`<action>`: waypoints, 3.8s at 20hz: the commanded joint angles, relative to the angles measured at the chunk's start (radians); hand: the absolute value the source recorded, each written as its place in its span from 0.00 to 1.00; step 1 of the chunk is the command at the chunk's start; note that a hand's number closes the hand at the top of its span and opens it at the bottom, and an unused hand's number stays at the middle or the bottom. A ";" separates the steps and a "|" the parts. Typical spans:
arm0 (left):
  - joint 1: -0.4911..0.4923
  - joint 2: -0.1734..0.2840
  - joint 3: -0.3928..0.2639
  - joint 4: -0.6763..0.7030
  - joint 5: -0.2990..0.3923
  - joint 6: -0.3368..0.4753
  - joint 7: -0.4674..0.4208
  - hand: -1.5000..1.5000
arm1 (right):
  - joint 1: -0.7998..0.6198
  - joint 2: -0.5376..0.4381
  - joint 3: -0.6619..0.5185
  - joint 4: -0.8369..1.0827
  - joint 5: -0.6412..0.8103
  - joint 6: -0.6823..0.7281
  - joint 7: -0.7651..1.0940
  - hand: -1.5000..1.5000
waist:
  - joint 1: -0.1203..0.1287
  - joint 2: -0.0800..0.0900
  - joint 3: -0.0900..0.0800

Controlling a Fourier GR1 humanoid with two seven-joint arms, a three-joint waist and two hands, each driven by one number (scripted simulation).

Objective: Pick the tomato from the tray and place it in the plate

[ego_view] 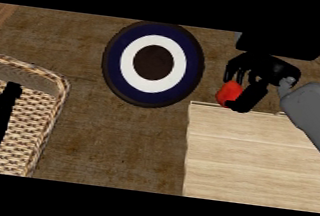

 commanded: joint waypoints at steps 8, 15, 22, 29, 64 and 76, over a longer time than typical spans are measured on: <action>-0.006 0.002 -0.032 -0.032 -0.007 -0.019 -0.168 0.50 | 0.001 -0.104 -0.193 0.207 0.149 -0.440 -0.499 1.00 | 0.040 0.017 -0.003; 0.004 0.002 -0.018 0.000 -0.013 -0.011 -0.222 0.50 | 0.010 -0.074 -0.332 0.242 0.039 -0.457 -0.871 1.00 | 0.024 0.003 -0.006; 0.019 -0.012 -0.025 0.041 -0.018 -0.007 -0.276 0.50 | -0.052 -0.022 -0.358 0.324 0.013 -0.339 -1.040 1.00 | 0.028 -0.004 -0.009; 0.036 -0.009 -0.018 0.070 -0.007 -0.019 -0.308 0.50 | -0.191 0.100 -0.345 0.364 0.014 -0.296 -0.947 1.00 | 0.028 -0.016 -0.013; 0.036 -0.009 0.001 0.078 -0.005 -0.017 -0.297 0.50 | -0.305 0.596 -0.468 0.700 -0.069 -0.416 -0.767 0.00 | 0.013 -0.009 -0.011; 0.009 0.006 0.021 0.044 0.011 -0.048 -0.271 0.50 | -0.285 0.361 -0.703 0.775 -0.269 -0.205 -0.791 0.00 | 0.020 0.003 -0.009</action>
